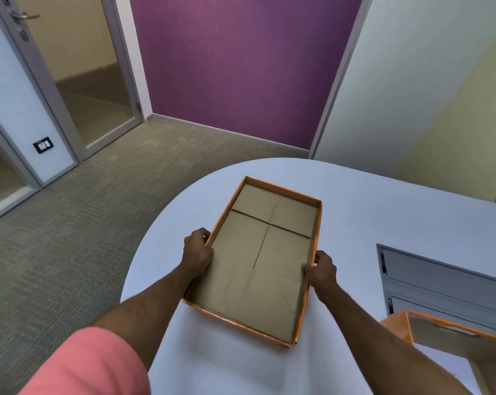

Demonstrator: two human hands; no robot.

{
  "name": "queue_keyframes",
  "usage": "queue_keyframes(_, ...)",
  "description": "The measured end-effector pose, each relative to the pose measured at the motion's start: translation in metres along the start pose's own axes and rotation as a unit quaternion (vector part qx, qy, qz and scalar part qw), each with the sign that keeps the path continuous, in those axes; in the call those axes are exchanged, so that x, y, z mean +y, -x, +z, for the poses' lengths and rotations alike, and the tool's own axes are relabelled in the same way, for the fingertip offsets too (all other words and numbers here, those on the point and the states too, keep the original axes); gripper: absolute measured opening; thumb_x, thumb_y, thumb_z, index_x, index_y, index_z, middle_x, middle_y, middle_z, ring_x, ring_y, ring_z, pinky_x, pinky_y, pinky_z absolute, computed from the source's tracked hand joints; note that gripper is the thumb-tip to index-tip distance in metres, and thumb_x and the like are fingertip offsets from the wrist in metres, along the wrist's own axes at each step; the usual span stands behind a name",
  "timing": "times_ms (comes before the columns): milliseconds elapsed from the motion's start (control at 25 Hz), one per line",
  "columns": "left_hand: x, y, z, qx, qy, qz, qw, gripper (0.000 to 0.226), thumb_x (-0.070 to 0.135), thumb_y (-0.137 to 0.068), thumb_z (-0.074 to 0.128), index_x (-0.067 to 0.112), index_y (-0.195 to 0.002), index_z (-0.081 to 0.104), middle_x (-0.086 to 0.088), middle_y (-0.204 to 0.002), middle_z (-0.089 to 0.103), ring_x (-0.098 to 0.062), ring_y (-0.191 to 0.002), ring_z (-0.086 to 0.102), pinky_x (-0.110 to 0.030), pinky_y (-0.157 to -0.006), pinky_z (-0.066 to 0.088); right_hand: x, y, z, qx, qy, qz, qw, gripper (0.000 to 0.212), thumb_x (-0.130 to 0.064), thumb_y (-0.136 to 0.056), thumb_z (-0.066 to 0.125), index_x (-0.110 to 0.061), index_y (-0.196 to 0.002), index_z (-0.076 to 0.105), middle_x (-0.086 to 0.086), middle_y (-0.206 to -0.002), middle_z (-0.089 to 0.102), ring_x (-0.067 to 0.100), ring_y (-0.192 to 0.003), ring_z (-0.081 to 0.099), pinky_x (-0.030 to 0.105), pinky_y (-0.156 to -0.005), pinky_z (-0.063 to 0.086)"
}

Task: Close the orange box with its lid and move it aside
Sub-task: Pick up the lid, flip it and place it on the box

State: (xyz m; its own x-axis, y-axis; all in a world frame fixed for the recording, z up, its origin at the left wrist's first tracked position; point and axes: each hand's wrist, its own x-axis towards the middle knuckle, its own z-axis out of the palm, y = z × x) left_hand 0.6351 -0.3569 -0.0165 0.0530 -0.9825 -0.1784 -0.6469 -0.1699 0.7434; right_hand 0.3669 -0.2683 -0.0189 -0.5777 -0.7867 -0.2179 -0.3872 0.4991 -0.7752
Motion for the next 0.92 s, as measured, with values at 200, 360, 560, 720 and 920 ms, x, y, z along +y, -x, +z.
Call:
queue_keyframes(200,0.066,0.049,0.003,0.011,0.008,0.051,0.999,0.031,-0.008,-0.081,0.062,0.003,-0.109,0.062,-0.016,-0.114,0.063,-0.029,-0.110,0.057,-0.034,-0.087,0.050,-0.004,0.005,-0.087,0.006,-0.039,-0.019,0.999,0.029,0.004,-0.084,0.054,-0.001,-0.111,0.058,0.017,-0.110,0.064,0.034,-0.100,0.062,0.045,-0.085,0.056)
queue_keyframes(360,0.116,0.105,0.020,0.002,0.022,0.113,0.993,0.029,-0.005,-0.076,0.068,0.001,-0.104,0.065,-0.011,-0.101,0.065,-0.027,-0.099,0.062,-0.030,-0.080,0.052,0.016,0.014,-0.165,0.018,-0.039,-0.037,0.998,0.031,0.003,-0.084,0.057,-0.001,-0.115,0.059,0.016,-0.113,0.066,0.033,-0.104,0.062,0.038,-0.086,0.054)
queue_keyframes(560,0.185,0.189,0.046,-0.019,0.050,0.202,0.978,0.028,-0.001,-0.077,0.066,0.004,-0.104,0.069,-0.007,-0.098,0.068,-0.021,-0.090,0.065,-0.029,-0.081,0.055,0.064,0.038,-0.271,0.021,-0.045,-0.011,0.999,0.037,0.000,-0.083,0.063,-0.001,-0.120,0.059,0.016,-0.119,0.066,0.032,-0.106,0.063,0.039,-0.090,0.054)
queue_keyframes(720,0.240,0.245,0.066,-0.007,0.081,0.242,0.967,0.031,0.007,-0.075,0.064,0.009,-0.105,0.073,-0.005,-0.097,0.071,-0.014,-0.086,0.066,-0.023,-0.078,0.052,0.103,0.060,-0.329,0.022,-0.071,0.008,0.997,0.033,0.004,-0.081,0.064,-0.001,-0.113,0.063,0.018,-0.114,0.069,0.033,-0.101,0.065,0.041,-0.088,0.055)
queue_keyframes(920,0.295,0.291,0.083,-0.020,0.080,0.263,0.961,0.028,0.009,-0.078,0.064,0.010,-0.104,0.074,-0.006,-0.099,0.074,-0.012,-0.090,0.066,-0.024,-0.081,0.051,0.144,0.082,-0.363,0.030,-0.089,0.048,0.994,0.024,0.001,-0.080,0.068,0.001,-0.104,0.065,0.020,-0.106,0.070,0.033,-0.095,0.067,0.045,-0.089,0.055)
